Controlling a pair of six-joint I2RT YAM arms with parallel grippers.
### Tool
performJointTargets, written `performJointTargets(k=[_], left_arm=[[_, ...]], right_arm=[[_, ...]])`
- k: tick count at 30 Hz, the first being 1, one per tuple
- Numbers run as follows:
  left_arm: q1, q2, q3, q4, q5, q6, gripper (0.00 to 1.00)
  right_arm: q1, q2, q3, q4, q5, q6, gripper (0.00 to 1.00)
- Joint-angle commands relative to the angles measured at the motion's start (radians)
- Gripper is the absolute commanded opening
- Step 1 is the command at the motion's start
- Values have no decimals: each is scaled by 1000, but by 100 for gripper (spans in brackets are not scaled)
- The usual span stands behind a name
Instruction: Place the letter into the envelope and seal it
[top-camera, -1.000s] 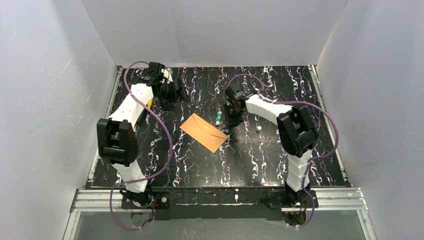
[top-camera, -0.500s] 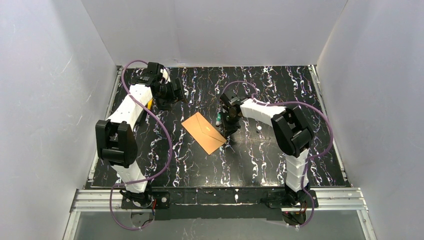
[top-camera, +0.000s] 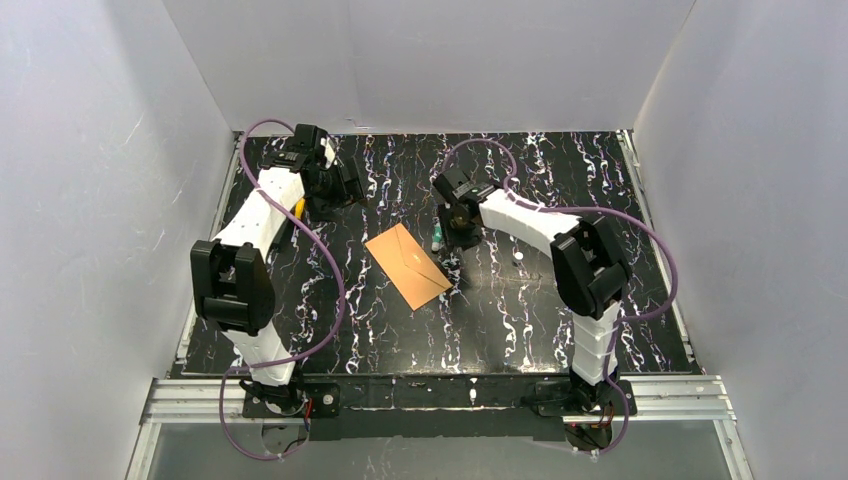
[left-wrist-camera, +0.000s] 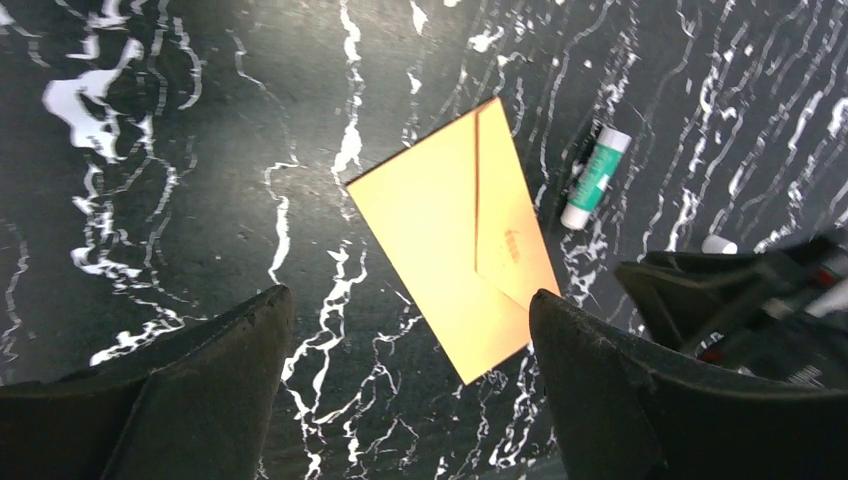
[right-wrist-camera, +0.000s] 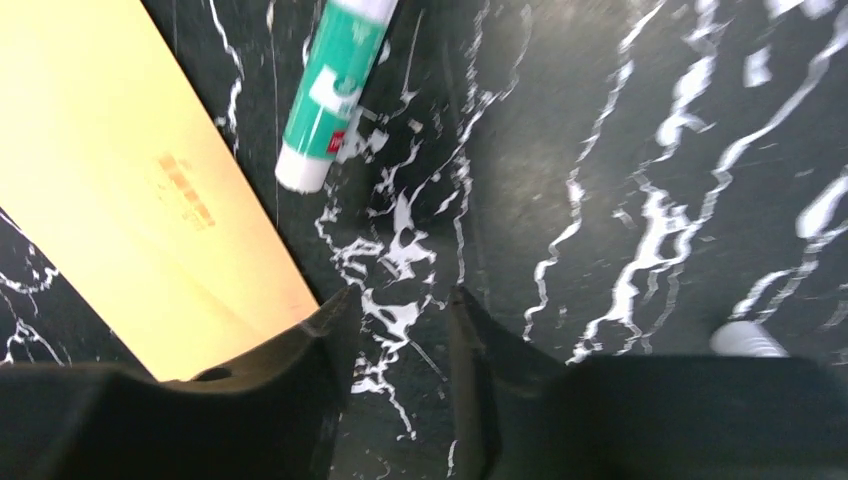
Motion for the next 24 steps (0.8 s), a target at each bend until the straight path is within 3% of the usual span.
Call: performJointTargets(k=[1,5,11,17,24], left_arm=[[17,-71,29,-40,-116,-11,87],[25,-80,28,-45,-126,-17,87],[28,-76,28,-45,-117,-26,87],[29,-65,33,-44,-112,-31,87],[33,-48,37,-44,-99,-38,87]], right_arm=[[-2,-77,28,109,146,106,55],[-2,-7,79,148,156,227,68],[11,124,234,106,197,259,68],[17,201,309,30,221,276,64],[23,245,333,4,201,252,51]])
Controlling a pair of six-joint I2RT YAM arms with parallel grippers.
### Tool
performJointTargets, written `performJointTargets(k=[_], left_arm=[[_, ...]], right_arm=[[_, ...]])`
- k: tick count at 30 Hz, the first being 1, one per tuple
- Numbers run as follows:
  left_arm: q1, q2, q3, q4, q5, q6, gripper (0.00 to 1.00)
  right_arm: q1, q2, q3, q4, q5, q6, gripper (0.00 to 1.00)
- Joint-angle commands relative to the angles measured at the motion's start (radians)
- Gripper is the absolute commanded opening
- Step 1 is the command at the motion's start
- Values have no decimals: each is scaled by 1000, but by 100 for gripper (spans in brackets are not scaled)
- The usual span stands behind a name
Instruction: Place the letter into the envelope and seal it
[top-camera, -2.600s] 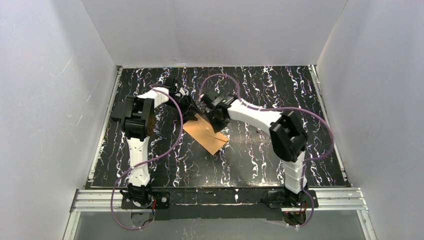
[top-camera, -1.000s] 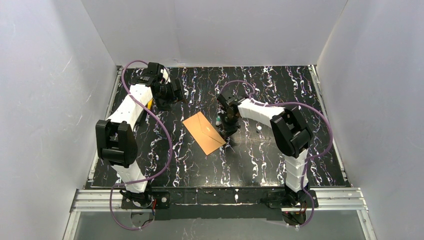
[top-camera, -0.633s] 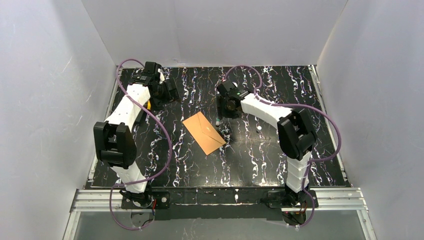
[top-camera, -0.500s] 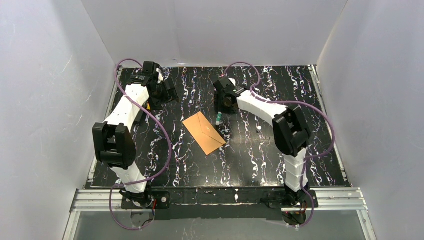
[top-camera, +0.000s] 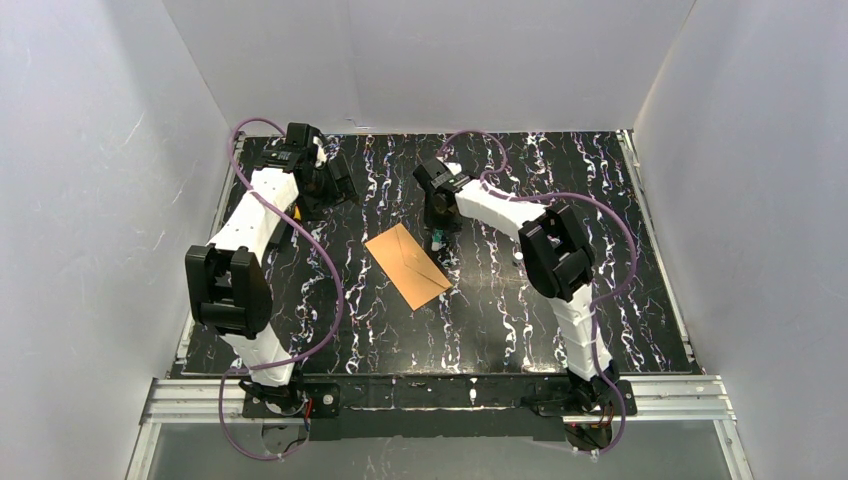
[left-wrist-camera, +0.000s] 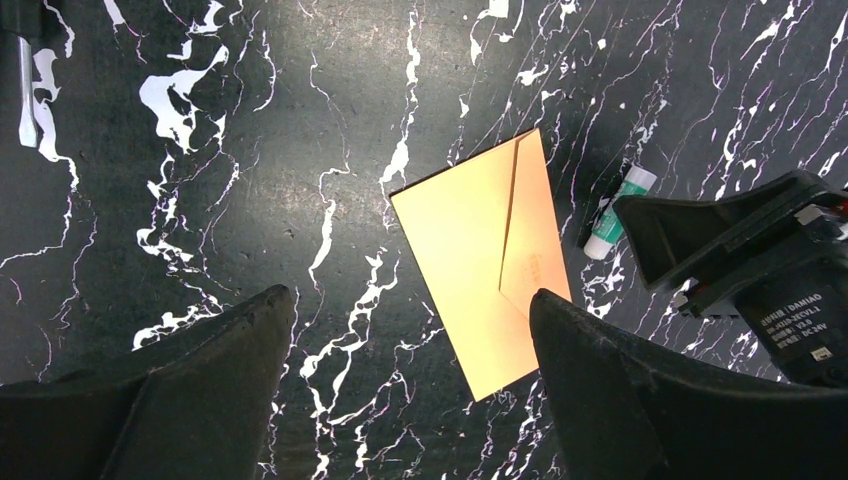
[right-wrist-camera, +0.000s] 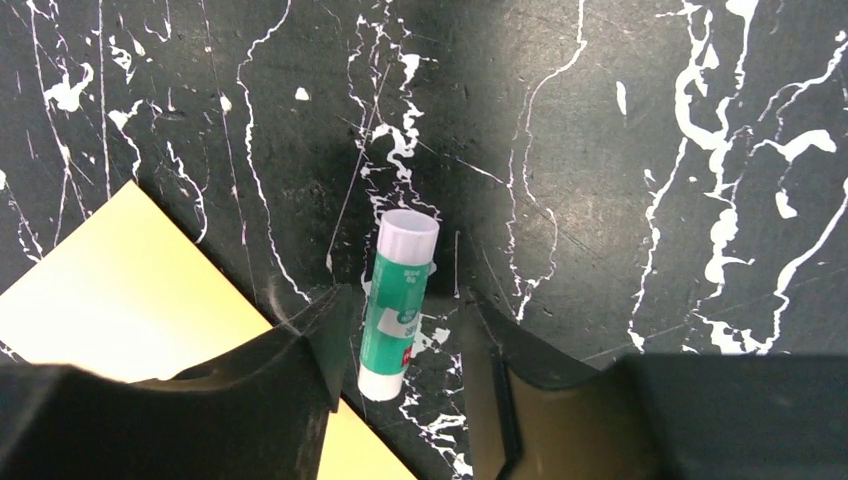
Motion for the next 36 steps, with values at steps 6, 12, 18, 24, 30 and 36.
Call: performJointTargets(k=[6,12,18,24,30,36], left_arm=[[6,-16,42,-24,5,-7,87],[9,-15,44,-24,15,-8,87],[9,5,70,-10,171,8,87],[9,6,60,89,451,-15,88],[9,-46,10,281,624,-79,88],[15,-136,-37,452,659,-141,88]], right_arm=[[16,50,78,-80,-6,-27,46],[16,39,36,-77,-36,-59,29],[15,-54,-62,68,-83,-220,14],[13,-223,-168,292,-243,-429,15],[9,-375,-270,518,-348,-324,16],[-11,-489,-368,861,-329,8,19]])
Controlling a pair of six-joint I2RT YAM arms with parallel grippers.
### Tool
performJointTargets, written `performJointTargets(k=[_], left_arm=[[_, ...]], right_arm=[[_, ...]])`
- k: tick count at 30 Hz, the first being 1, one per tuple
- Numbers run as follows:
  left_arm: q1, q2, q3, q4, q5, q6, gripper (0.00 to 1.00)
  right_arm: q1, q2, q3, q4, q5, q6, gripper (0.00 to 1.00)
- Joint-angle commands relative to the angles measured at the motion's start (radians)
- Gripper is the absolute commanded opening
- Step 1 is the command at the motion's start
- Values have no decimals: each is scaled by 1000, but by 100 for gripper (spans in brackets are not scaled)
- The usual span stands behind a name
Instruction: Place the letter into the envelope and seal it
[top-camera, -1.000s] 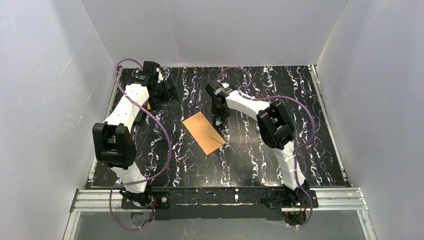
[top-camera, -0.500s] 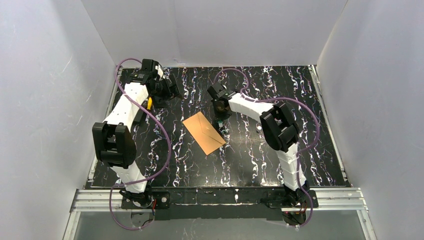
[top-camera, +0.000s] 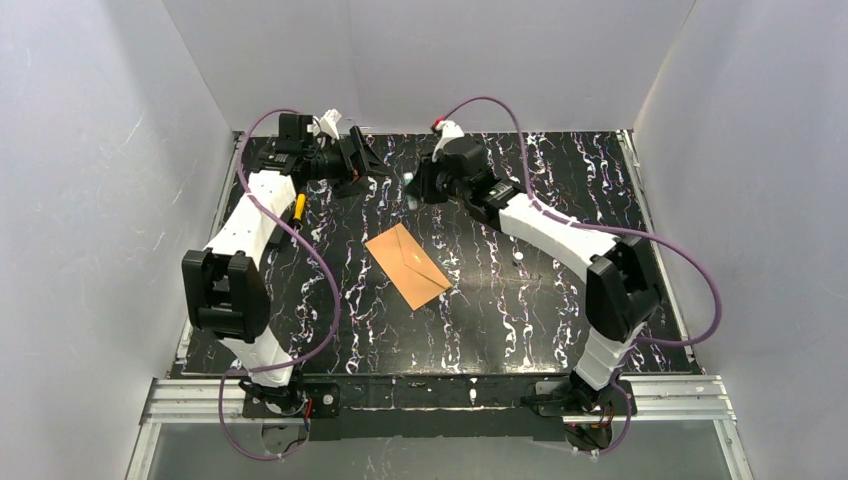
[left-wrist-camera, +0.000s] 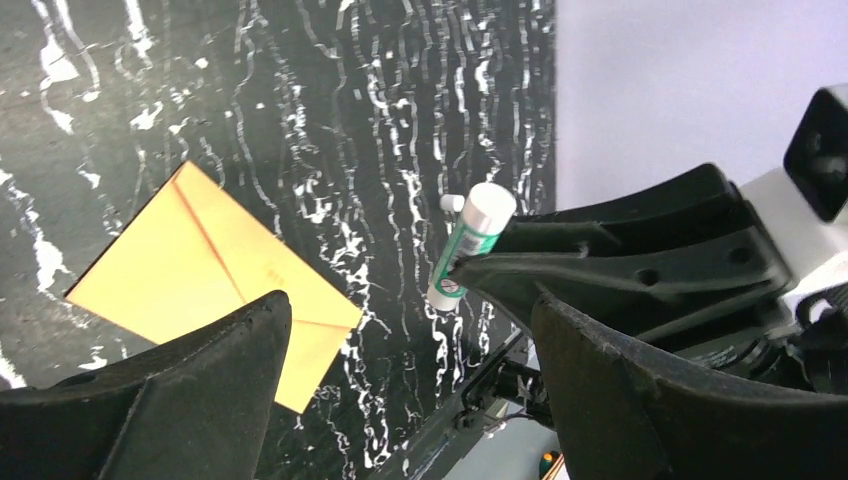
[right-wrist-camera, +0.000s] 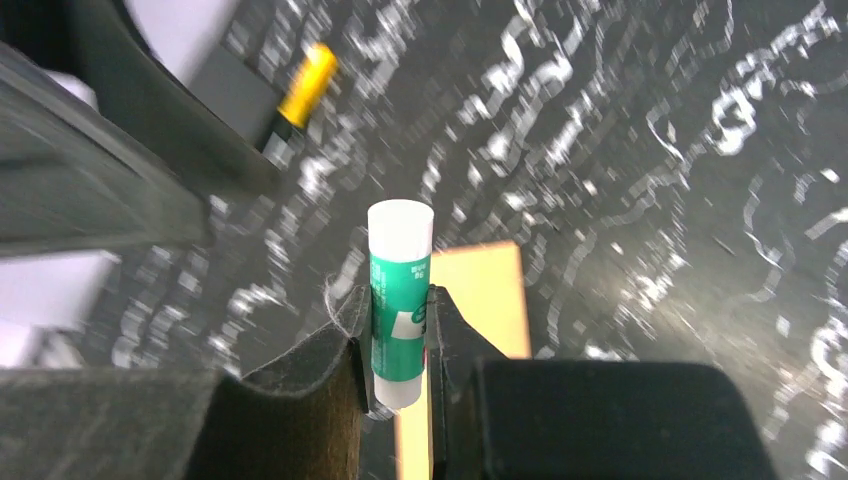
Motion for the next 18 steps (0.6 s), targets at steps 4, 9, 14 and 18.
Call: performJointTargets(k=[4,9,14,18], left_arm=[[24,-167,-66,334,152,-193,88],[32,-158,-49,497,254,-328,83],[29,-158,-26,495,269,-312,77],[24,-125,5,502,297,-365,75]], right_arm=[[-37,-99,-80,479,10,403,21],[-69,-76,-49,609,-37,575,22],[-82,-50,-30,688,-85,709,23],[-82,-23,-4,729,-132,762,23]])
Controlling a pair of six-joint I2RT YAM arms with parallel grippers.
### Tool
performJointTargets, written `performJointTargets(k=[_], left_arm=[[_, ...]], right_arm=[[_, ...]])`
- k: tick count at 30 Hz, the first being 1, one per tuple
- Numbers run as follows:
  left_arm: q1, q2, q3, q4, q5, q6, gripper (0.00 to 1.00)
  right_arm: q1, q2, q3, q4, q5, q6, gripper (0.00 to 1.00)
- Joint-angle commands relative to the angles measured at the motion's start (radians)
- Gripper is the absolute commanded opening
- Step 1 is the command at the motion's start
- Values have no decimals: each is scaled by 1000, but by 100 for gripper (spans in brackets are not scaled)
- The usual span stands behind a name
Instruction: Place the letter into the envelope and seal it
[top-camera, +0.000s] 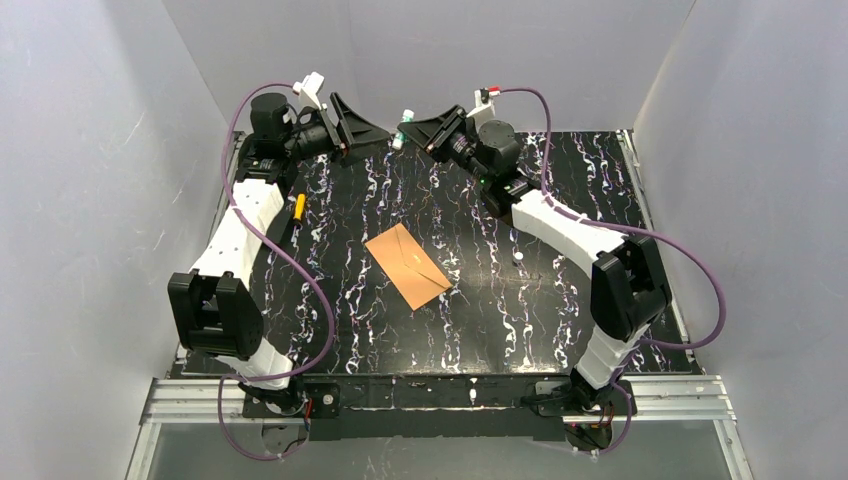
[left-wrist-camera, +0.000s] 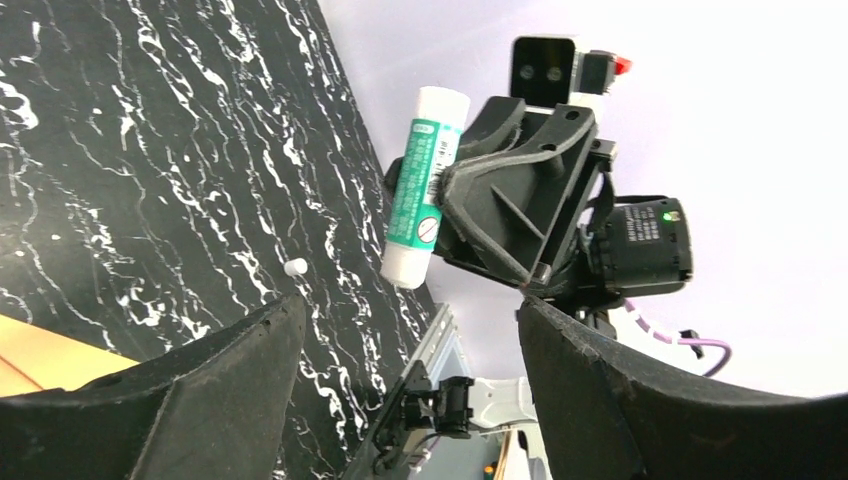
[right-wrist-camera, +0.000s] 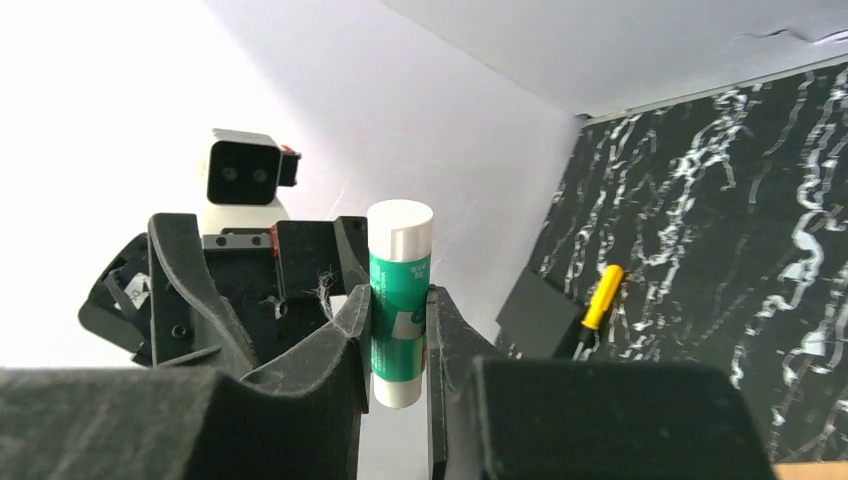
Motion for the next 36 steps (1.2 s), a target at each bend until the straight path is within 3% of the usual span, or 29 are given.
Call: performJointTargets(k=[1,4,12,22,25,30,36], left_arm=[[-10,12,68,40,82,-71,75],[-29,50,103,42,111,-114,74],[-42,76,101,48,112,-143,59],[-41,99,92,146,173,-228,17],[-41,97,82,151,185,-211,2],[-41,88,64,151,225,-91,0],[-41,11,-20,132,230,256,0]], right_arm=[[2,35,66,127,-70,114,23],[2,47,56,170,-79,156,23],[2,59,63,215,-107,205,21],[2,51,49,206,-109,211,21],[2,46,62,176,-111,185,26],[-14,23,162,-43,-147,42,74],[-47,99,527,-715,-264,-192,79]])
